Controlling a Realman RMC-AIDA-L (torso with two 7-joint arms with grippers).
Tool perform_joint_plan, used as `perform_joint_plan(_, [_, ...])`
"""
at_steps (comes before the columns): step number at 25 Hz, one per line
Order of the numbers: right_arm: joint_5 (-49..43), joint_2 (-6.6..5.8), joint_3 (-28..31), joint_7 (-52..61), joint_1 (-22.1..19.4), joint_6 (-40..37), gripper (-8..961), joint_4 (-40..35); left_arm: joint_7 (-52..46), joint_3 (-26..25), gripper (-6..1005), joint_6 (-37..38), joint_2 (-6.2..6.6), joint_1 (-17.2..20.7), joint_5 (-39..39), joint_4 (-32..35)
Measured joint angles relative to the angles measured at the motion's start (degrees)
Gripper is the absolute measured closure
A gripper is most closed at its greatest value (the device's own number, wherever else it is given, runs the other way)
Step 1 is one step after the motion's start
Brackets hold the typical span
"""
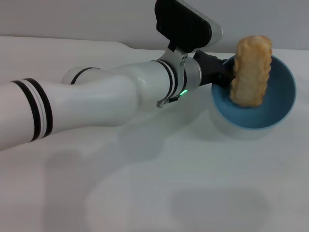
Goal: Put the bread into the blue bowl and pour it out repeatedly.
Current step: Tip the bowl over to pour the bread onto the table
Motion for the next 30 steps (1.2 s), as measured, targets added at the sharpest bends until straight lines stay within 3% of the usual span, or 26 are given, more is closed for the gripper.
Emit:
perform_joint_plan(5, [0.71, 1.37, 2.53, -21.72, -3.83, 7.37, 458, 1.44, 1.78, 0.00, 1000, -0.23, 0.04, -0.01, 0.00, -0.08])
perform_joint_plan(7, [5.85, 1.45, 6.14, -34.39, -5.34, 7.67, 456, 6.79, 2.62, 0.00, 1000, -0.50, 0.01, -0.32, 0.00, -0.12])
perform_joint_plan(8, [5.85, 1.45, 6.14, -34.39, -5.34, 7.67, 455, 6.79, 2.62, 0.00, 1000, -0.50, 0.01, -0.32, 0.00, -0.12])
perform_joint_plan(17, [31.24, 1.56, 9.88, -66.95, -9.60, 4.63, 447, 23.84, 10.19, -0.35, 1000, -1.55, -0.03, -2.53, 0.00, -0.85])
perform_joint_plan(22, [39.45, 1.61, 9.94, -73.33, -10.88, 1.24, 442, 28.96, 20.54, -1.19, 999, -2.39, -0.03, -5.36, 0.00, -0.92])
perform_joint_plan(30, [49.99, 1.55, 10.07, -74.33, -11.93, 0.46, 435, 33.38, 24.39, -2.16, 999, -2.79, -0.19, -8.06, 0.00, -1.01])
